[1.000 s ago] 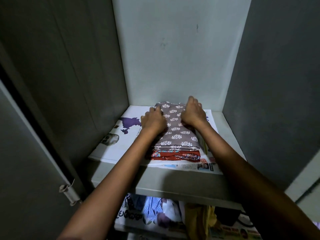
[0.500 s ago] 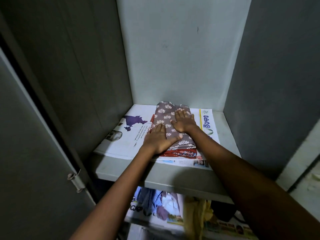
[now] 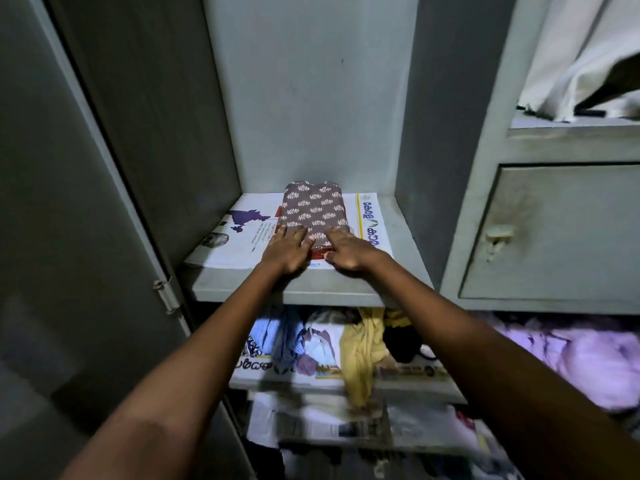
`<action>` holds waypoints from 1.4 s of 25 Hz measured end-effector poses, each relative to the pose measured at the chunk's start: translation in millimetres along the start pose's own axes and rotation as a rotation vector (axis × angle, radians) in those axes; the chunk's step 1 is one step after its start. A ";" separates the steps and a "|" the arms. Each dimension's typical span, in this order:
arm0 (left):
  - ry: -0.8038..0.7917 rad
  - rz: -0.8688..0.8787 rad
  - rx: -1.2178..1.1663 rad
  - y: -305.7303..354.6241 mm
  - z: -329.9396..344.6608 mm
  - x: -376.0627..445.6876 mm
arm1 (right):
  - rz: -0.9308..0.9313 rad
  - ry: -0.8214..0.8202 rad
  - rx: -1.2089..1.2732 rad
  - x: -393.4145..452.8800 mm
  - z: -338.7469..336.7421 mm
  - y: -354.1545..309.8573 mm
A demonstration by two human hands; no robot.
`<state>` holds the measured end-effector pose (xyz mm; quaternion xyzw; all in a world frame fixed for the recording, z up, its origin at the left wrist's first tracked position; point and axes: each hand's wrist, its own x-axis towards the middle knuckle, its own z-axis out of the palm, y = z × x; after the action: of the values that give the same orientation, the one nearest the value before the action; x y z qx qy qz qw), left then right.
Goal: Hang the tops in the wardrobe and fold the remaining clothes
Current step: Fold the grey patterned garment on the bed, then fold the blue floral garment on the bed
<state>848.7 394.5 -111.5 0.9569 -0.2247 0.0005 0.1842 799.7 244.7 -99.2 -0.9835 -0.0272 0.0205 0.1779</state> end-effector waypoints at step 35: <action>-1.124 0.534 -0.395 552.5 419.9 -702.9 | 1.720 1.352 1.038 -1027.1 273.6 196.5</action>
<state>-55.2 89.2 -367.2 0.6706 -0.5128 -0.4953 0.2048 -229.7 93.9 -392.8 -0.3038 0.7453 -0.3776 0.4579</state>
